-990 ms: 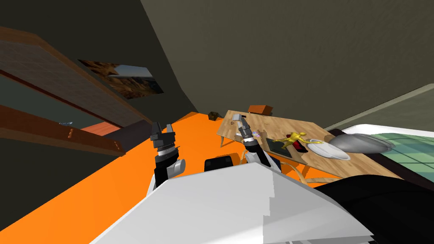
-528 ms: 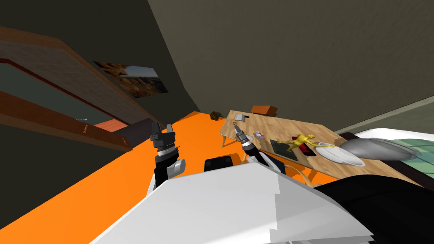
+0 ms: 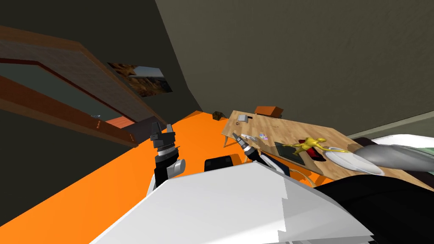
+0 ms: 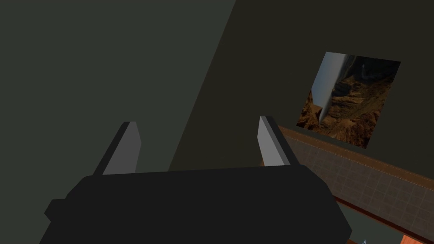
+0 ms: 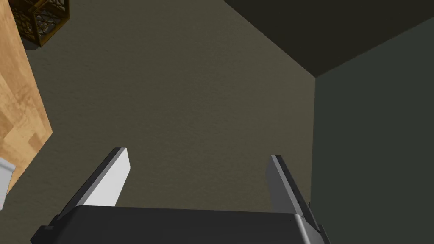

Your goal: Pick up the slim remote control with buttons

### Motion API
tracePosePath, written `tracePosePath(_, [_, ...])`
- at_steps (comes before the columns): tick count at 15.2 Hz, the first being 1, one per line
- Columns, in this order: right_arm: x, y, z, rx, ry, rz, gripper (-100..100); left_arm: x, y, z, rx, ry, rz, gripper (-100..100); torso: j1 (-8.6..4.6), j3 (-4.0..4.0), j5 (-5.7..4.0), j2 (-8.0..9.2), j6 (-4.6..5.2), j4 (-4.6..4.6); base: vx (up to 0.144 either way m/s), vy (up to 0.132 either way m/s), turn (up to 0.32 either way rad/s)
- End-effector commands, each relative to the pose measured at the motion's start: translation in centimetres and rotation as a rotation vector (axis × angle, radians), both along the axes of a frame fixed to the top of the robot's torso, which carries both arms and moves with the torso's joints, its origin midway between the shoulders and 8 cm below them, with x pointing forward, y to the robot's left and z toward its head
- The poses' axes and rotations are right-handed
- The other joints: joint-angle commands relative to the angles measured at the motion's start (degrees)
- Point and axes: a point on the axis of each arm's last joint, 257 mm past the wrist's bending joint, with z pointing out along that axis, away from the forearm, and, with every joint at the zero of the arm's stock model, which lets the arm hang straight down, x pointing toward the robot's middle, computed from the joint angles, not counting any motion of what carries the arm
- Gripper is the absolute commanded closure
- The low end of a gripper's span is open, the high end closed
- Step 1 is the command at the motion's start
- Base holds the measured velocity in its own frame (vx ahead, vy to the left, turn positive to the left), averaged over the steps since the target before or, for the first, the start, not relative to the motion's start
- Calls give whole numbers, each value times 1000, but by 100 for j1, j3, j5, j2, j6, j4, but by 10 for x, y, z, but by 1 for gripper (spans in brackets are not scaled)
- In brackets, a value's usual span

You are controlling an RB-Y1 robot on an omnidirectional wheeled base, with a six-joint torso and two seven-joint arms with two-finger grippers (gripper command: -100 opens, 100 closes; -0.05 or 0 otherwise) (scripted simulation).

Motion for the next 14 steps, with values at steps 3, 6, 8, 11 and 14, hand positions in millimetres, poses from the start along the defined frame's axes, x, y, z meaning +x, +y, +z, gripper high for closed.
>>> tracePosePath(3, [-20, -5, -47, -114, 82, 57, -100, 0, 0, 0, 0, 0, 0, 0, -2, 1, 0, 1, 2, 1, 5, 37, 79])
tracePosePath(6, [-35, -14, -79, -186, 142, 85, -100, 0, 0, 0, 0, 0, 0, 0, -5, -2, -1, -4, 2, -1, 13, 31, 82])
tracePosePath(8, [-52, -23, -106, -252, 194, 116, -100, 0, 0, 0, 0, 0, 0, 0, -4, -2, 0, -3, 2, -1, 12, 41, 131])
tracePosePath(11, [-73, -41, -139, -335, 262, 148, -100, 0, 0, 0, 0, 0, 0, 0, 0, -3, 1, -5, -1, -1, 19, 44, 148])
tracePosePath(14, [-93, -56, -162, -406, 313, 184, -100, 0, 0, 0, 0, 0, 0, 0, -1, -4, 0, -6, 0, -1, 19, 37, 83])
